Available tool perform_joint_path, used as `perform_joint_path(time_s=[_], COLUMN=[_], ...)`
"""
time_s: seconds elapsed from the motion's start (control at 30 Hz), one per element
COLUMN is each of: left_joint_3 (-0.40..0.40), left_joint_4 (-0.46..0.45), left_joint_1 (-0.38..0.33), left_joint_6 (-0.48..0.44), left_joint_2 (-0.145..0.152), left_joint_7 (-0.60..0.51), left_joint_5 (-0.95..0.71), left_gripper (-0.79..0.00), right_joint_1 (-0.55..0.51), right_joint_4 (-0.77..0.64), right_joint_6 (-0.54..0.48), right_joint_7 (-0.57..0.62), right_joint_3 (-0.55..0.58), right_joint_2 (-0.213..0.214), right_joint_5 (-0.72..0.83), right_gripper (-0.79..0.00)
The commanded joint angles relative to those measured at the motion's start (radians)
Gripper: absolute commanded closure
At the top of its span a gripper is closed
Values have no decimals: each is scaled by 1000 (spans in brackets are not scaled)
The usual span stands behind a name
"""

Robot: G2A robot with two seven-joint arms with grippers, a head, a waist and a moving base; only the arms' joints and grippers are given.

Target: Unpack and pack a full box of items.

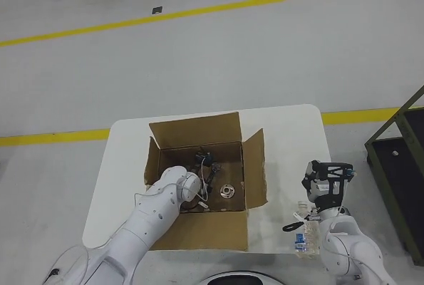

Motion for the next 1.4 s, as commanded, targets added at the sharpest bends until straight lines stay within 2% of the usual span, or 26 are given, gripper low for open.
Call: perform_joint_path(time_s=[0.0, 0.33, 0.8, 0.83, 0.87, 0.93, 1.27, 1.37], left_joint_3=[1, -18, -84, -88, -93, -99, -93, -84], left_joint_4=[-2, -99, -240, -247, -254, -259, -235, -211], left_joint_1=[-2, 8, 82, 87, 92, 101, 91, 78], left_joint_6=[-2, -4, 28, 29, 30, 34, 30, 24], left_joint_2=[-1, 6, 48, 50, 52, 55, 46, 38], left_joint_7=[-6, -85, -263, -274, -280, -283, -217, -188], left_joint_5=[4, 20, 99, 103, 104, 106, 109, 102], left_gripper=[0, 0, 0, -77, -348, -785, -785, -563], right_joint_1=[0, 0, 0, 0, 0, 0, 0, 0], right_joint_4=[0, 0, 0, 0, 0, 0, 0, 0], right_joint_6=[0, 0, 0, 0, 0, 0, 0, 0], right_joint_7=[0, 0, 0, 0, 0, 0, 0, 0], right_joint_3=[0, 0, 0, 0, 0, 0, 0, 0], right_joint_2=[0, 0, 0, 0, 0, 0, 0, 0], right_joint_5=[0, 0, 0, 0, 0, 0, 0, 0], right_gripper=[0, 0, 0, 0, 0, 0, 0, 0])
